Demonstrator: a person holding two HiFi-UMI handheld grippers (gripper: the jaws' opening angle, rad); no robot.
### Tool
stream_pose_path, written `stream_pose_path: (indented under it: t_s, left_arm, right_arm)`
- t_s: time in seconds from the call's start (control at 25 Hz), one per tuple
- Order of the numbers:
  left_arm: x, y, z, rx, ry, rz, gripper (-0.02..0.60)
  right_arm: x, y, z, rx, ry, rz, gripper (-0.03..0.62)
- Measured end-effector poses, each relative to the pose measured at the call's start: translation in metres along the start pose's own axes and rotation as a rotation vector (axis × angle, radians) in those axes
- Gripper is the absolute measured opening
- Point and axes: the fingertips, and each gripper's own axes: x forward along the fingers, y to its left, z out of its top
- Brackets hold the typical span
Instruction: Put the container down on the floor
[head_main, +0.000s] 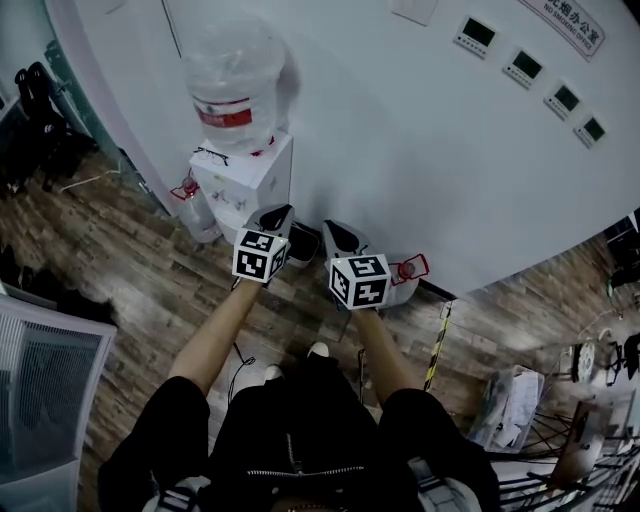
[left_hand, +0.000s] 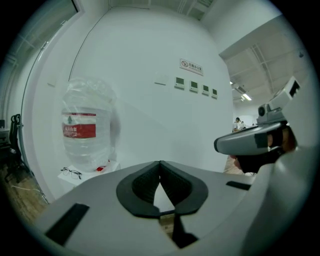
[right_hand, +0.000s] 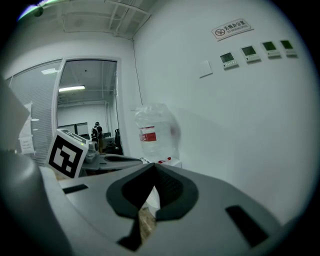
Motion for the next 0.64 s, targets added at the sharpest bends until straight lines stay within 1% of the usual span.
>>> stream_pose_path:
  t_s: [0.24,0.4,0.64]
  left_arm:
    - [-0.030,-0.006,-0.012,0.010,-0.001,-0.027,0.015]
    - [-0.041,-0.006,-0.012,0.021,-0.008,-0.047,0.015]
    - [-0.060,-0.004,-0.021,0.026,-0.002,-0.054,0.015]
  right_arm:
    - [-0.016,0.028,-0.006,-0.018,-0.007,-0.022,0.009]
    - [-0.021,0.040,-0.007,-0.011,-0.009,-0.035,0.009]
    - [-0.031,0.060,-0.016,-0.016,0.002,-0.042,0.009]
